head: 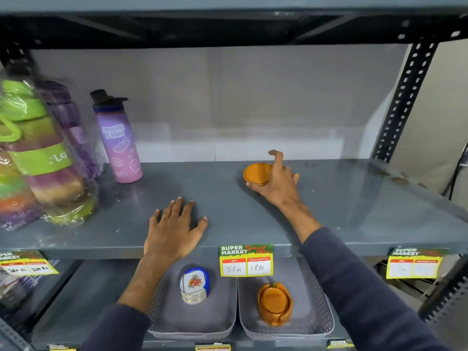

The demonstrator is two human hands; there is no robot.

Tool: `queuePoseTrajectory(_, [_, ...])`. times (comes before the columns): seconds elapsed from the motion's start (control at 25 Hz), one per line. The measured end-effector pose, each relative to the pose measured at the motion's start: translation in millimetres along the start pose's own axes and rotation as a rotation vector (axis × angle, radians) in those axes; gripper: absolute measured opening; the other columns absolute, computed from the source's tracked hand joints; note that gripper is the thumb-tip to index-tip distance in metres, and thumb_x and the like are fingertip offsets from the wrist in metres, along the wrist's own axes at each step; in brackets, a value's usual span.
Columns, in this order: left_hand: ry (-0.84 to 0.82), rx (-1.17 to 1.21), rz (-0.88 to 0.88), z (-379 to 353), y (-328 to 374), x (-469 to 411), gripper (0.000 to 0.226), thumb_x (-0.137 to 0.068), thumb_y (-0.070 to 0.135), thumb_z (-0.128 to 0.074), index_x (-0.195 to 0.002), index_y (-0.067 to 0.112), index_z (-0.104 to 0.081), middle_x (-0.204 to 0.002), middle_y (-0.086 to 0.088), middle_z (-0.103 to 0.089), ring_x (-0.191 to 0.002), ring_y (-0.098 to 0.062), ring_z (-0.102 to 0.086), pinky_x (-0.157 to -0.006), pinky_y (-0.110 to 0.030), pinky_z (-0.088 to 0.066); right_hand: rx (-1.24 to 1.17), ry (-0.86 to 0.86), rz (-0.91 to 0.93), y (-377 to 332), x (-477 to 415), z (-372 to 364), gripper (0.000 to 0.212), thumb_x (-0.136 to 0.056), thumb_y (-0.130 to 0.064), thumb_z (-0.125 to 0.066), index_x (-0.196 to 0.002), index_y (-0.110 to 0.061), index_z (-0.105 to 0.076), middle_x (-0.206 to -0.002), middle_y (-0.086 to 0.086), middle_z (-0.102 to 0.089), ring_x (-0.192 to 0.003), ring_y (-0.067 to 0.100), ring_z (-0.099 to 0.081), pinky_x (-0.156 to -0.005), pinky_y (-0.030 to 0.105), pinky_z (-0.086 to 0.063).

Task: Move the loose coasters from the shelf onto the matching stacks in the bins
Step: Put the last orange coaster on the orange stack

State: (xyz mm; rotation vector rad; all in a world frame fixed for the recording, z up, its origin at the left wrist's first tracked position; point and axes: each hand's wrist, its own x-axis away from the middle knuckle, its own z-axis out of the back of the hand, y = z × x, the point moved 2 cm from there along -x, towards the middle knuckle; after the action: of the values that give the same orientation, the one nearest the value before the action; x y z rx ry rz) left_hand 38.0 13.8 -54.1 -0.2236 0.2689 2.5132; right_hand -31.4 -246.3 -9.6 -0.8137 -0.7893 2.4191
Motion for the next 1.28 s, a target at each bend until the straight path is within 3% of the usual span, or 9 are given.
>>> queuePoseTrajectory(0.16, [0.011, 0.007, 0.007, 2, 2, -3, 0.087, -0.079, 0.070, -0.005, -0.152, 0.028, -0.023, -0.165, -0.001, -0.015, -0.152, -0.019, -0.011, -0.122, -0.046, -0.009, -0.169, 0.234, 0.298, -53, 37, 47, 0.099, -0.065, -0.045, -0.093, -0.141, -0.025, -0.034, -0.137, -0.002, -0.056, -0.126, 0.025, -0.047, -0.097, 0.036, -0.030])
queuePoseTrajectory(0.28, [0.001, -0.005, 0.006, -1, 0, -1, 0.094, -0.072, 0.071, 0.004, -0.154, 0.030, -0.019, -0.166, 0.000, -0.011, -0.153, -0.017, -0.008, -0.123, -0.044, -0.008, -0.217, 0.387, 0.510, -90, 84, 83, 0.093, -0.062, -0.046, -0.095, -0.134, -0.025, -0.040, -0.131, -0.015, -0.049, -0.122, 0.025, -0.051, -0.098, 0.040, -0.045])
queuePoseTrajectory(0.48, [0.021, -0.015, 0.001, -3, -1, 0, 0.093, -0.073, 0.071, 0.004, -0.153, 0.030, -0.020, -0.166, 0.000, -0.013, -0.152, -0.018, -0.009, -0.122, -0.045, -0.010, -0.278, 0.488, 0.626, -112, 117, 113, 0.091, -0.059, -0.046, -0.097, -0.127, -0.026, -0.040, -0.131, -0.012, -0.055, -0.114, 0.026, -0.062, -0.089, 0.021, -0.048])
queuePoseTrajectory(0.56, [0.015, -0.022, -0.004, -3, -2, -1, 0.095, -0.073, 0.071, 0.005, -0.154, 0.029, -0.020, -0.166, 0.000, -0.012, -0.152, -0.018, -0.009, -0.122, -0.046, -0.010, -0.560, 0.372, 0.511, -104, 114, 108, 0.085, -0.061, -0.054, -0.092, -0.123, -0.026, -0.042, -0.127, -0.011, -0.064, -0.111, 0.021, -0.066, -0.087, 0.027, -0.049])
queuePoseTrajectory(0.68, [0.015, -0.030, -0.004, -4, -1, -1, 0.098, -0.071, 0.072, 0.007, -0.154, 0.029, -0.020, -0.166, 0.000, -0.012, -0.153, -0.018, -0.009, -0.122, -0.045, -0.009, -1.576, -0.297, 0.166, -97, 114, 93, 0.096, -0.071, -0.058, -0.084, -0.141, -0.005, -0.043, -0.131, 0.018, -0.068, -0.113, 0.031, -0.067, -0.090, 0.031, -0.055])
queuePoseTrajectory(0.76, [0.029, -0.027, -0.003, -4, 0, -1, 0.098, -0.070, 0.072, 0.006, -0.154, 0.028, -0.022, -0.165, -0.001, -0.014, -0.152, -0.019, -0.010, -0.122, -0.045, -0.011, -1.945, -0.613, 0.052, -100, 120, 90, 0.093, -0.082, -0.056, -0.076, -0.147, 0.002, -0.043, -0.141, 0.028, -0.056, -0.106, 0.031, -0.066, -0.088, 0.026, -0.055])
queuePoseTrajectory(0.96, [0.018, -0.032, 0.004, -3, -2, -1, 0.097, -0.070, 0.072, 0.004, -0.153, 0.029, -0.022, -0.165, -0.001, -0.014, -0.152, -0.019, -0.011, -0.122, -0.045, -0.011, -2.108, -0.787, 0.063, -104, 127, 82, 0.090, -0.086, -0.050, -0.075, -0.146, 0.006, -0.038, -0.141, 0.033, -0.051, -0.105, 0.036, -0.065, -0.091, 0.032, -0.057])
queuePoseTrajectory(1.08, [-0.004, -0.021, 0.017, -2, 0, 0, 0.081, -0.084, 0.070, -0.012, -0.153, 0.029, -0.022, -0.165, -0.001, -0.014, -0.152, -0.019, -0.010, -0.122, -0.045, -0.010, -2.121, -0.867, 0.061, -92, 130, 79, 0.089, -0.083, -0.047, -0.080, -0.145, 0.004, -0.041, -0.138, 0.034, -0.053, -0.105, 0.039, -0.066, -0.093, 0.035, -0.058])
queuePoseTrajectory(1.28, [-0.005, 0.021, 0.013, 2, 0, -3, 0.065, -0.094, 0.059, -0.032, -0.150, 0.026, -0.031, -0.164, -0.005, -0.019, -0.151, -0.022, -0.015, -0.121, -0.049, -0.011, -1.983, -0.796, 0.105, -50, 165, 74, 0.086, -0.081, -0.041, -0.083, -0.149, -0.012, -0.040, -0.138, 0.034, -0.050, -0.110, 0.043, -0.067, -0.100, 0.040, -0.056])
